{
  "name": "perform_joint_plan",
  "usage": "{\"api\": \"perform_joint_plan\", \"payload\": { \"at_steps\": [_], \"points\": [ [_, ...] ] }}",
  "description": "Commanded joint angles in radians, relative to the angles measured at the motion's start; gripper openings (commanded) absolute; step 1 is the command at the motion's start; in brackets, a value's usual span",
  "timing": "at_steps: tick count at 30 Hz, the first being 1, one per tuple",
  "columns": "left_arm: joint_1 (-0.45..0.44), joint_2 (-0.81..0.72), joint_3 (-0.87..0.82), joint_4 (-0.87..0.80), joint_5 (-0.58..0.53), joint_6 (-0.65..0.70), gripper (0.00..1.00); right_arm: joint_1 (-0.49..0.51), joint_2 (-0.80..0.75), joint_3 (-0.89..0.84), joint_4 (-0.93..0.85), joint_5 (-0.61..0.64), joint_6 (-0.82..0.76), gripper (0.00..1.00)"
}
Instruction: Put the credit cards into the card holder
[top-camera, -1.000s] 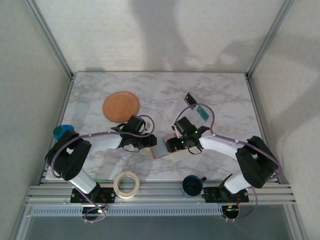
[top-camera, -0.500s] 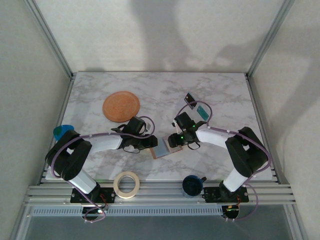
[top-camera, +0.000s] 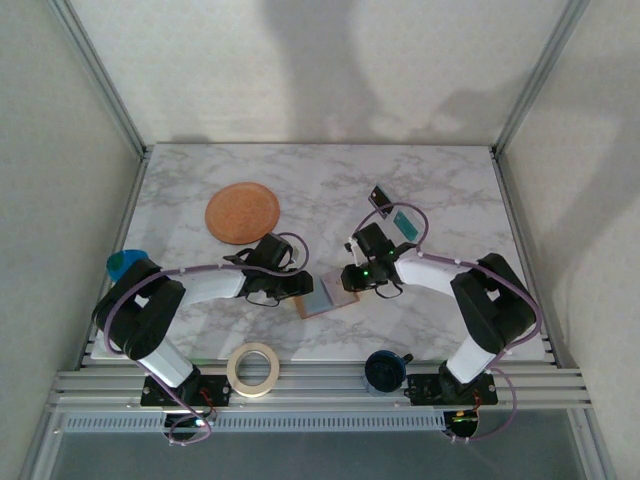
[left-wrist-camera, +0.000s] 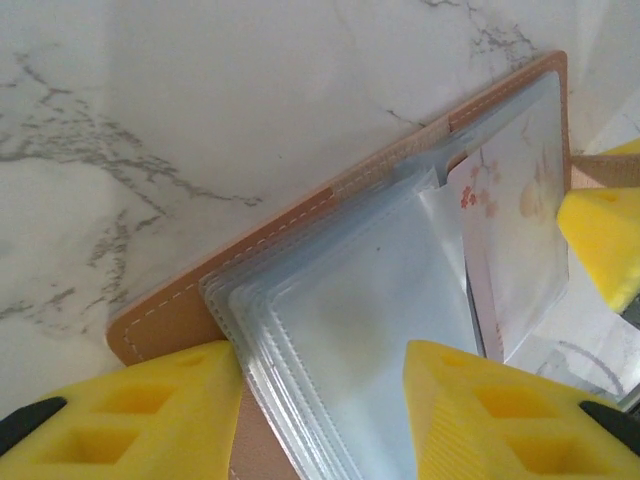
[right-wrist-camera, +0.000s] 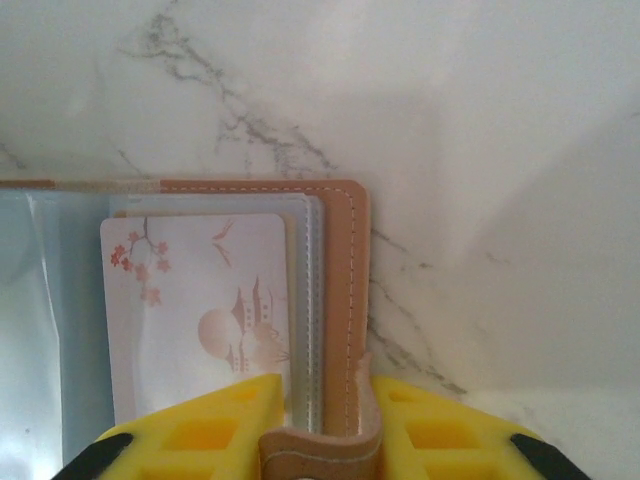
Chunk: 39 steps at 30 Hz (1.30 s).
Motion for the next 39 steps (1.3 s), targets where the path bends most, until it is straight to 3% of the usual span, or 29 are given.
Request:
{"api": "perform_joint_plan", "payload": {
  "at_steps": [1,11,23,28,30,32,39],
  "points": [
    [-0.011,0.011,0.046,-0.003,0.001,0.021,0.45,0.074,-0.031,-0.030,0.104,-0.194,0.061,0.26],
    [-0.015,-0.023,0.098,-0.030,-0.018,0.001,0.44,0.091,-0.065,-0.060,0.125,-0.170,0.135,0.27],
    [-0.089,-0.024,0.218,-0.140,-0.090,-0.003,0.44,0.089,-0.069,-0.099,0.179,-0.116,0.198,0.28],
    [-0.099,-0.052,0.257,-0.168,-0.070,0.016,0.45,0.080,-0.059,-0.100,0.180,-0.105,0.207,0.28],
    [-0.098,-0.097,0.292,-0.255,-0.145,0.059,0.45,0.075,-0.054,-0.104,0.185,-0.099,0.210,0.28],
    [-0.083,-0.166,0.295,-0.301,-0.200,0.082,0.47,0.070,-0.049,-0.100,0.174,-0.105,0.205,0.28],
    [0.071,-0.325,0.085,-0.251,-0.180,0.040,0.50,0.061,-0.035,-0.094,0.171,-0.107,0.194,0.29]
  ]
}}
